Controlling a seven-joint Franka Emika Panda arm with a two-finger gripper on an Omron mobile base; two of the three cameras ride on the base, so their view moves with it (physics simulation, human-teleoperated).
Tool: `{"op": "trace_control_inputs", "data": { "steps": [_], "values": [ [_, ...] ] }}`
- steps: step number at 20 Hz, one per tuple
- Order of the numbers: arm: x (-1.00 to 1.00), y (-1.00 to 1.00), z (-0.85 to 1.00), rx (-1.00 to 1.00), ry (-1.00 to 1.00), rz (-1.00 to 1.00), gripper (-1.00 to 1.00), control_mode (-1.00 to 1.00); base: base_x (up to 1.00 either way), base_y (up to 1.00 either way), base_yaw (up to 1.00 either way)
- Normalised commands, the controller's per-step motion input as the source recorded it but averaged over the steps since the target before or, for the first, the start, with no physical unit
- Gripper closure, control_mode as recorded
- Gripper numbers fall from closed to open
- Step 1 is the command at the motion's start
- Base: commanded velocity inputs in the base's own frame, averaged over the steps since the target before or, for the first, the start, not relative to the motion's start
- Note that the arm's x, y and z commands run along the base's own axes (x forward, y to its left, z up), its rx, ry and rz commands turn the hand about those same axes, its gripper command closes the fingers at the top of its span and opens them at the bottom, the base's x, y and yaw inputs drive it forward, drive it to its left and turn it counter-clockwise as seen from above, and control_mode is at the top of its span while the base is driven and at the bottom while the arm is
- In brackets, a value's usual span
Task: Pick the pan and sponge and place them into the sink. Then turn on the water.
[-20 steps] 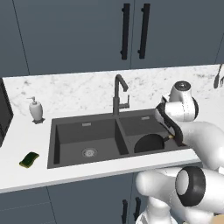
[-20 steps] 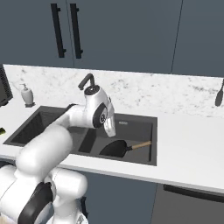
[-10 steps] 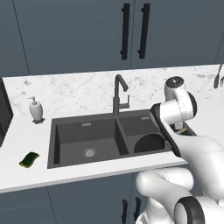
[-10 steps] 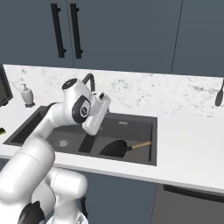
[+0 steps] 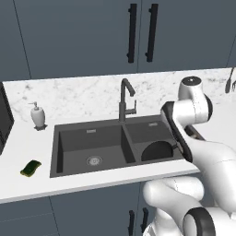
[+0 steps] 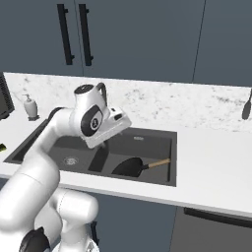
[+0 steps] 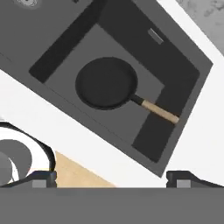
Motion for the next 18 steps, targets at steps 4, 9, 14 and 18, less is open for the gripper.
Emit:
{"op": "trace_control_inputs", "data": {
  "steps": [4, 9, 14, 18],
  "values": [
    [-0.18, 0.51, -0.02, 0.36, -0.27, -0.66, -1.00, -1.00, 0.00, 0.00, 0.00],
    [-0.39, 0.79, -0.23, 0.32, -0.31, -0.54, -1.00, -1.00, 0.00, 0.00, 0.00],
    [-0.35, 0.97, -0.11, 0.22, -0.15, -0.34, -1.00, -1.00, 0.00, 0.00, 0.00],
    [0.00, 1.00, 0.00, 0.08, 0.00, -0.16, -1.00, -1.00, 0.00, 0.00, 0.00]
  ]
}}
